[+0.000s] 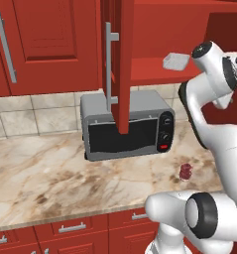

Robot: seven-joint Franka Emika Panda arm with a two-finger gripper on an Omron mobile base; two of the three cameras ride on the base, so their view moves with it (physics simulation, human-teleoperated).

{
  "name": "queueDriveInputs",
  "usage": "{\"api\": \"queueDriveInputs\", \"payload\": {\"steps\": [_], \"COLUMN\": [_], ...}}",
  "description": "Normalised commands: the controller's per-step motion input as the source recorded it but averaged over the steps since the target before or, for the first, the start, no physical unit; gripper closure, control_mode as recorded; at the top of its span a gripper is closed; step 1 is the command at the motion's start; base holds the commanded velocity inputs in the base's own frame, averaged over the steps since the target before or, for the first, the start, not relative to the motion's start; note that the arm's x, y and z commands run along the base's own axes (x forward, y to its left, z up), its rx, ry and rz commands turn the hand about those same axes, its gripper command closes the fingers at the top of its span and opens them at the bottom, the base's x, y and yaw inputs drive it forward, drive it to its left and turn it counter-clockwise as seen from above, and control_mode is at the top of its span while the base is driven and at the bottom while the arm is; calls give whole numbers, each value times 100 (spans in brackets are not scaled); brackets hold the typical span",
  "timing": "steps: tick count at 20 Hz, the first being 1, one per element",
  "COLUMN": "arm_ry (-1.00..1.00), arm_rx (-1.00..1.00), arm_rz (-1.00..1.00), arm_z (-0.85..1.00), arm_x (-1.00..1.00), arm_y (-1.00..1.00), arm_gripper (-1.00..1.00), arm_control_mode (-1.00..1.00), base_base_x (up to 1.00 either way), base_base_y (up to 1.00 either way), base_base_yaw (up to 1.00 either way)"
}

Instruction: Retrieve the tupperware from the cabinet, then place the raw meat into the tupperware to avoid contamination.

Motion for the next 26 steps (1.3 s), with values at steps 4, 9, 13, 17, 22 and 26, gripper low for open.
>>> {"api": "queueDriveInputs", "payload": {"steps": [4,9,13,17,22,26], "arm_ry": [-2,-6,-6,-2,0,0], "arm_rx": [13,2,0,0,-5,-1], "arm_rz": [30,33,33,19,0,4], "arm_z": [0,14,20,8,11,24], "arm_x": [10,3,18,26,24,23], "arm_y": [48,49,34,30,29,15], "arm_gripper": [-100,-100,-100,-100,-100,-100], "arm_control_mode": [-100,-100,-100,-100,-100,-100], "base_base_x": [0,0,0,0,0,0], "base_base_y": [0,0,0,0,0,0], "base_base_yaw": [0,0,0,0,0,0]}}
